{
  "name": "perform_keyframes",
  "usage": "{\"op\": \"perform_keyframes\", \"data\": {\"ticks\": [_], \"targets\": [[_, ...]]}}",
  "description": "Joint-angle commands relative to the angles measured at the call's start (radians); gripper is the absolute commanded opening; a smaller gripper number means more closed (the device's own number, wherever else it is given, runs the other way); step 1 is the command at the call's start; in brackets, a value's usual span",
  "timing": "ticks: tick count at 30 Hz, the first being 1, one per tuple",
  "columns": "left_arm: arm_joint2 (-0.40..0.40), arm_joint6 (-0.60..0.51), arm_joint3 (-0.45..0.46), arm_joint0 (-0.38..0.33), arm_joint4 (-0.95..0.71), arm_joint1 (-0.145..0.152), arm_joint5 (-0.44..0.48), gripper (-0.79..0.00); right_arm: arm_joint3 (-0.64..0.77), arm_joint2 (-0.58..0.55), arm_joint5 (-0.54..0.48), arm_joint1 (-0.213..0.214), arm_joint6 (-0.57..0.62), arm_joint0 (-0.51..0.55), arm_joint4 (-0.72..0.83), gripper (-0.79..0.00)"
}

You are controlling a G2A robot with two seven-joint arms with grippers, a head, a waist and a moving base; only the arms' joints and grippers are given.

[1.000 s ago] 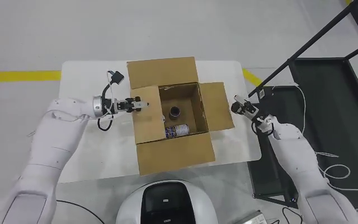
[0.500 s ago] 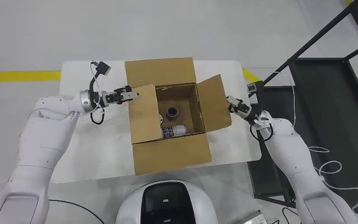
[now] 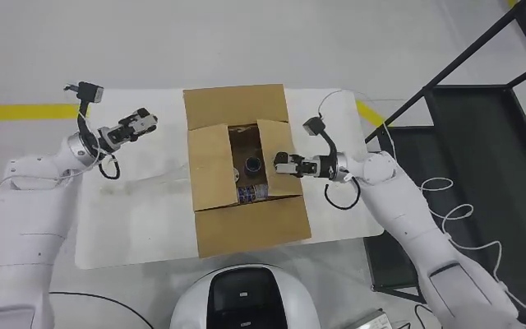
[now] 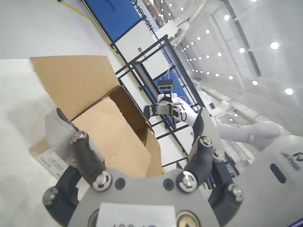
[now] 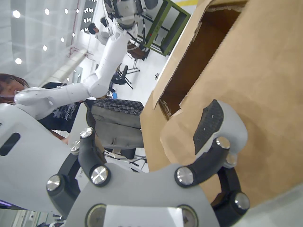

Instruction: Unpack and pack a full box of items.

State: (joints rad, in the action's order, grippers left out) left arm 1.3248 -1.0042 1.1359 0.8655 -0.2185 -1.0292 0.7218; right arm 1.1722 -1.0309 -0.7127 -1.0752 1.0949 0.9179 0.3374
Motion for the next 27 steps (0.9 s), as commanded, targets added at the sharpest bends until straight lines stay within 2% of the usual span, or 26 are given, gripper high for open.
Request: {"op": "perform_keyframes", "data": {"ticks": [1, 6, 11, 14, 20, 25, 27], "targets": [[-0.001, 0.042, 0.020, 0.020, 0.070, 0.001, 0.008, 0.000, -0.017, 0.017, -0.002, -0.006, -0.026, -0.018, -0.059, 0.000], [-0.012, 0.095, 0.047, 0.041, 0.152, 0.003, 0.037, 0.000, -0.050, 0.018, -0.005, -0.006, -0.038, -0.038, -0.093, 0.000], [-0.050, 0.129, 0.017, 0.023, 0.223, -0.003, 0.089, 0.000, -0.064, 0.015, 0.011, -0.002, -0.058, -0.027, -0.156, 0.000], [-0.072, 0.133, -0.011, -0.001, 0.215, -0.007, 0.115, 0.000, -0.034, -0.002, 0.018, 0.001, -0.077, -0.004, -0.093, 0.000], [-0.118, 0.112, -0.071, -0.063, 0.182, -0.010, 0.206, 0.000, 0.063, -0.140, 0.024, 0.044, -0.003, 0.106, 0.059, 0.000], [-0.188, 0.170, -0.149, -0.133, 0.219, -0.007, 0.265, 0.000, 0.157, -0.286, 0.089, 0.092, 0.080, 0.244, 0.070, 0.000], [-0.219, 0.183, -0.192, -0.161, 0.207, -0.009, 0.277, 0.000, 0.169, -0.302, 0.098, 0.096, 0.081, 0.261, 0.069, 0.000]]}}
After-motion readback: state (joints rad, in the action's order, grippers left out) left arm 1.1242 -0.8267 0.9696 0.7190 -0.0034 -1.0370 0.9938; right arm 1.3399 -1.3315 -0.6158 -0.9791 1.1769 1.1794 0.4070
